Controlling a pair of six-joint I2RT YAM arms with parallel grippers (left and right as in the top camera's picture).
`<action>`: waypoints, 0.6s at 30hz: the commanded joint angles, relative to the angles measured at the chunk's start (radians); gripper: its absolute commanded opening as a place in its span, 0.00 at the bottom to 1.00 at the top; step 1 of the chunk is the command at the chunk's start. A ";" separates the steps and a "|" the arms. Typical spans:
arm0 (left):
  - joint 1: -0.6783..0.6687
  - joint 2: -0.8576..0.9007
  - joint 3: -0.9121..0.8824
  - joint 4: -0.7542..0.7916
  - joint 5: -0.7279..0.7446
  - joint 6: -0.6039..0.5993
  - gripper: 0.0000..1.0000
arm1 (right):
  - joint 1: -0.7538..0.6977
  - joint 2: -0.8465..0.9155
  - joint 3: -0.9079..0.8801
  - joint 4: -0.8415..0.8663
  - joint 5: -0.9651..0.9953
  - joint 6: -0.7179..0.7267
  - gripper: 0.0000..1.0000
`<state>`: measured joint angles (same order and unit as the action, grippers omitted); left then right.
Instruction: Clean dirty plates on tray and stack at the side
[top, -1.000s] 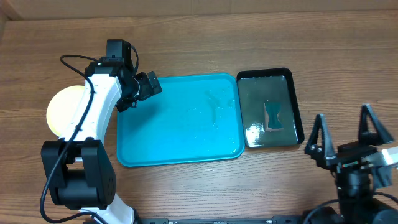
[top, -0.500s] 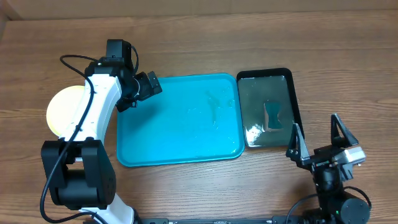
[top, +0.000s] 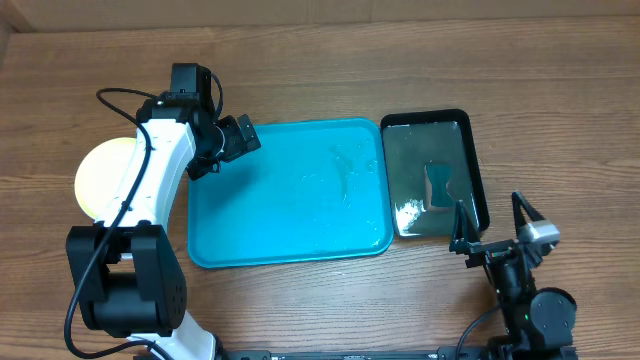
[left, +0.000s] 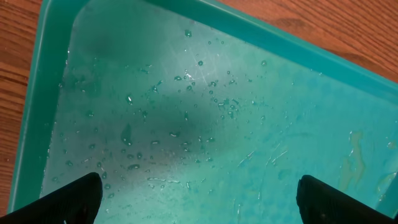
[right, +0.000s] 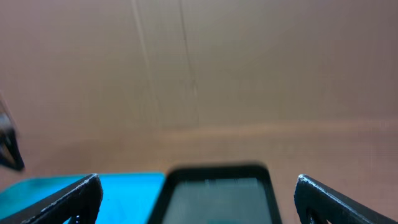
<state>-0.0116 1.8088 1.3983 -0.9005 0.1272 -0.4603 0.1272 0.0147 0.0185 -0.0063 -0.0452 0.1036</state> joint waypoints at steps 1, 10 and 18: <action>0.000 0.003 -0.003 0.000 -0.004 0.019 1.00 | -0.004 -0.012 -0.011 -0.074 0.002 -0.003 1.00; 0.000 0.003 -0.003 0.000 -0.004 0.019 1.00 | -0.005 -0.012 -0.011 -0.068 0.002 -0.129 1.00; 0.000 0.003 -0.003 0.000 -0.004 0.019 1.00 | -0.005 -0.012 -0.011 -0.073 0.002 -0.216 1.00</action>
<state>-0.0116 1.8088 1.3983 -0.9012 0.1272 -0.4603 0.1257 0.0147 0.0185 -0.0818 -0.0456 -0.0715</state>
